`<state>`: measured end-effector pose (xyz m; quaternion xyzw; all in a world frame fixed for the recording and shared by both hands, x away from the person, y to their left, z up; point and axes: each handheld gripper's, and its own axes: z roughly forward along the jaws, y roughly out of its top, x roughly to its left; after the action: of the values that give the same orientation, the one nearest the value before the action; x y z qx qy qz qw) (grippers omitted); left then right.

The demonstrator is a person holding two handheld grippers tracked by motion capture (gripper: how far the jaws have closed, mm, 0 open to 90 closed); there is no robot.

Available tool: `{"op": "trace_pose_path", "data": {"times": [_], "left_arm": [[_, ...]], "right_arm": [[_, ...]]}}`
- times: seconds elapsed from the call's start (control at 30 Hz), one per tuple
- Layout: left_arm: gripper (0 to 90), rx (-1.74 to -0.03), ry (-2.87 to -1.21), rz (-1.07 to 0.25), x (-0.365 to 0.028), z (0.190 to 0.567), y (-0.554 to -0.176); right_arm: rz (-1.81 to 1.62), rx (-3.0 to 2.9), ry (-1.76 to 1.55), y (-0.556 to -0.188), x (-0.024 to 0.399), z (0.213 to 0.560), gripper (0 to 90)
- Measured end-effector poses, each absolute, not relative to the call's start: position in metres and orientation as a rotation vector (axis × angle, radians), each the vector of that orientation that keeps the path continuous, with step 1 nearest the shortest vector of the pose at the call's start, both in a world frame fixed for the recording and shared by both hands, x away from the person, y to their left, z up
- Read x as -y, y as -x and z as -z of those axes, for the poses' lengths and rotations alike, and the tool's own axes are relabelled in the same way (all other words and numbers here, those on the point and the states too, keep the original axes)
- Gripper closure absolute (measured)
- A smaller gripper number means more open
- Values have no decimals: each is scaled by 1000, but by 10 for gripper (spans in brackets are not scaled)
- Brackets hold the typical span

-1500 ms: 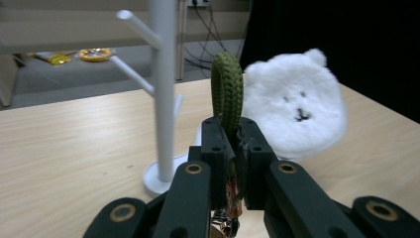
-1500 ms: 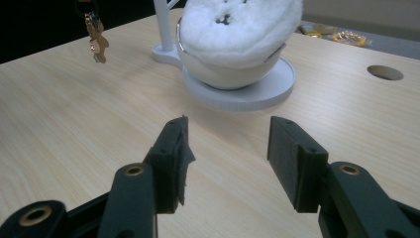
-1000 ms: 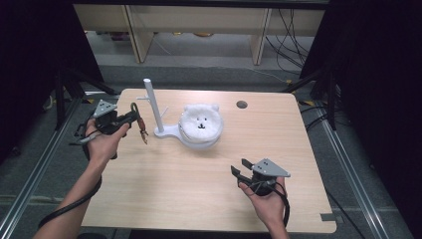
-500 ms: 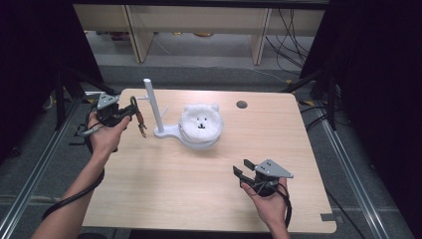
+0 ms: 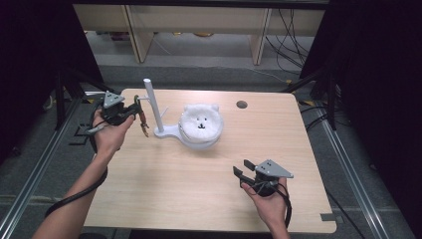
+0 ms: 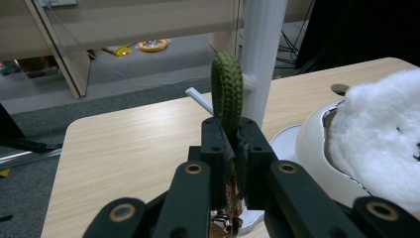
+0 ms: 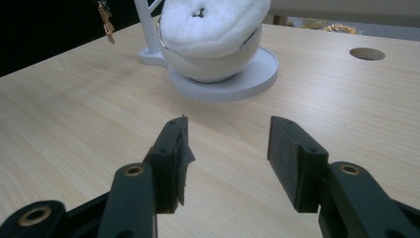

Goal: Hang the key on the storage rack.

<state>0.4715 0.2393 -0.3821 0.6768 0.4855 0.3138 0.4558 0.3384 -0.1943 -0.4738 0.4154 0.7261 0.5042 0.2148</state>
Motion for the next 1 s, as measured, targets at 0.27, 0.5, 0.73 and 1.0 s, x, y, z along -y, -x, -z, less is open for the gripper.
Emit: {"op": "trace_pose_path", "data": {"times": [0.27, 0.5, 0.73, 1.0], "left_arm": [[828, -1195, -1695, -797, -231, 381, -472], [825, -1187, -1711, -821, -226, 381, -472], [825, -1185, -1729, -815, -222, 382, -476], [819, -1181, -1744, -804, -218, 389, -479]], "right_arm": [[-1396, -2019, -1154, -338, 196, 474, 514], [-1437, -2013, -1174, -338, 195, 477, 514], [-1403, -2010, -1186, -336, 197, 476, 513], [-1409, -2002, -1200, -335, 196, 476, 513]]}}
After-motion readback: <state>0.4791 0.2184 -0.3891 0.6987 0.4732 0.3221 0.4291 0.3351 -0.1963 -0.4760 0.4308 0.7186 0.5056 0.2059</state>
